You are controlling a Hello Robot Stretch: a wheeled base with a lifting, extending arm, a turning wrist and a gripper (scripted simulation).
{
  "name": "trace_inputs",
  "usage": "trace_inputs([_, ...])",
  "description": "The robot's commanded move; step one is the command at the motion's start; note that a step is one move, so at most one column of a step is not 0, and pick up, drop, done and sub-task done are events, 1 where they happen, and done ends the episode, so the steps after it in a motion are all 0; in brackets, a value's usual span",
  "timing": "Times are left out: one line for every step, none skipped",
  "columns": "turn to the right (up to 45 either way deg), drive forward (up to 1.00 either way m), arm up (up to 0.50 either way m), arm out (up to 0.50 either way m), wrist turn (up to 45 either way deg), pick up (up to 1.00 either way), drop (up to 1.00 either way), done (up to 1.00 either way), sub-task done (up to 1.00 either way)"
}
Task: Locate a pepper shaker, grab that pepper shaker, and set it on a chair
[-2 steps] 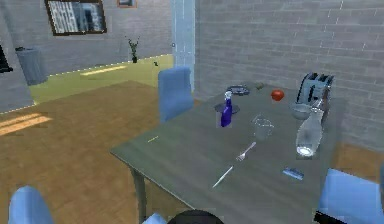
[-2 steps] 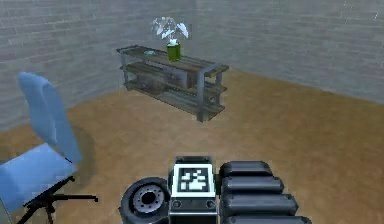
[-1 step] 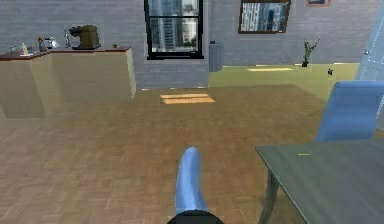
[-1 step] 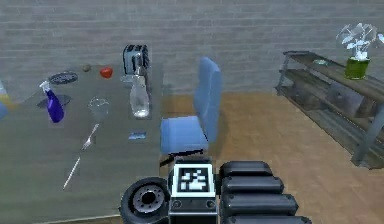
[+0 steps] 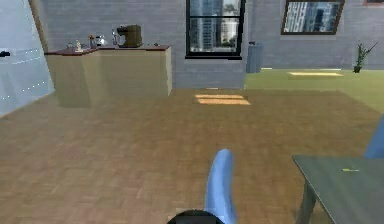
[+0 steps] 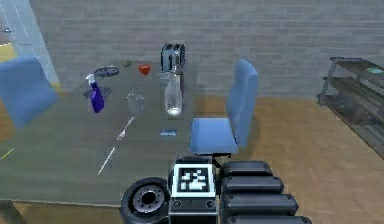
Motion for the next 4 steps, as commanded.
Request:
trace_inputs([45.0,0.0,0.0,0.0,0.0,0.0,0.0,0.0,0.0])
trace_inputs([36.0,0.0,0.0,0.0,0.0,0.0,0.0,0.0,0.0])
trace_inputs([0.0,0.2,0.0,0.0,0.0,0.0,0.0,0.0,0.0])
trace_inputs([-45.0,0.0,0.0,0.0,0.0,0.0,0.0,0.0,0.0])
